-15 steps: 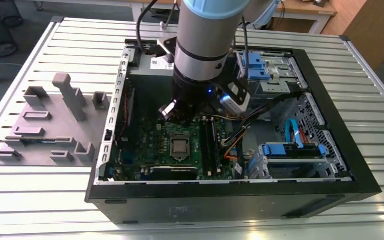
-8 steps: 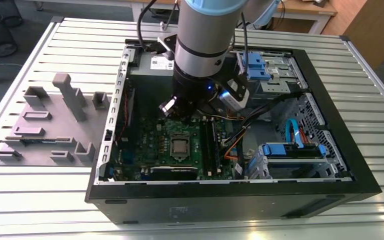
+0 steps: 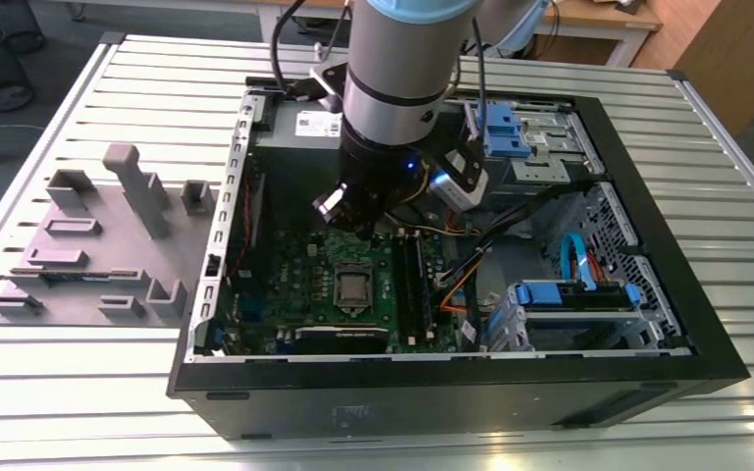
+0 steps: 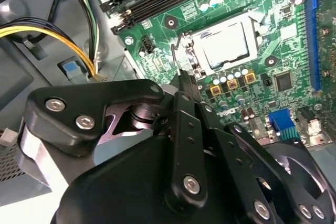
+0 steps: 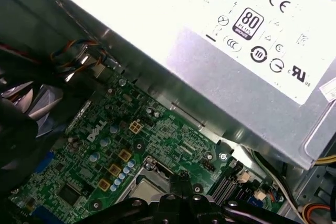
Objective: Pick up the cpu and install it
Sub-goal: 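Close the cpu cover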
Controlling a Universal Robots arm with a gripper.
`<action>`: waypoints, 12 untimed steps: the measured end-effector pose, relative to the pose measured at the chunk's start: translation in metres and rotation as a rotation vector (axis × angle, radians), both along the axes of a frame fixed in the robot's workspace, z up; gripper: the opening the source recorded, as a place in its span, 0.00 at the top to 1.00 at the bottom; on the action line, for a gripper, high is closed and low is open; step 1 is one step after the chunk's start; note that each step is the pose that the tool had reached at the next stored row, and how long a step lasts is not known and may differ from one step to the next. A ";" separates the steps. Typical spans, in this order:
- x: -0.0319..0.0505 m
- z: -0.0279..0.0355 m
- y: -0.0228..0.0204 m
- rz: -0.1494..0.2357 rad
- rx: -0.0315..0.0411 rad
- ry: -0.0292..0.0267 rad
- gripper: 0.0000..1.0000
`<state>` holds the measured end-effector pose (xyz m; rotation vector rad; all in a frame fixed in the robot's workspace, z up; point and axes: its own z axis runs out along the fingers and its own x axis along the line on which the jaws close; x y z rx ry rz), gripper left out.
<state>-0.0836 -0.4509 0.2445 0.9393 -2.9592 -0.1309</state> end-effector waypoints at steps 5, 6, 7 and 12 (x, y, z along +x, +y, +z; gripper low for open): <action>0.0000 0.0000 0.0048 0.000 0.0000 0.0000 0.89; 0.0000 0.0000 0.0057 0.000 0.0000 0.0000 0.89; 0.0000 0.0000 0.0066 0.000 -0.0001 0.0000 0.89; 0.0000 0.0000 0.0118 0.000 0.0001 0.0000 0.89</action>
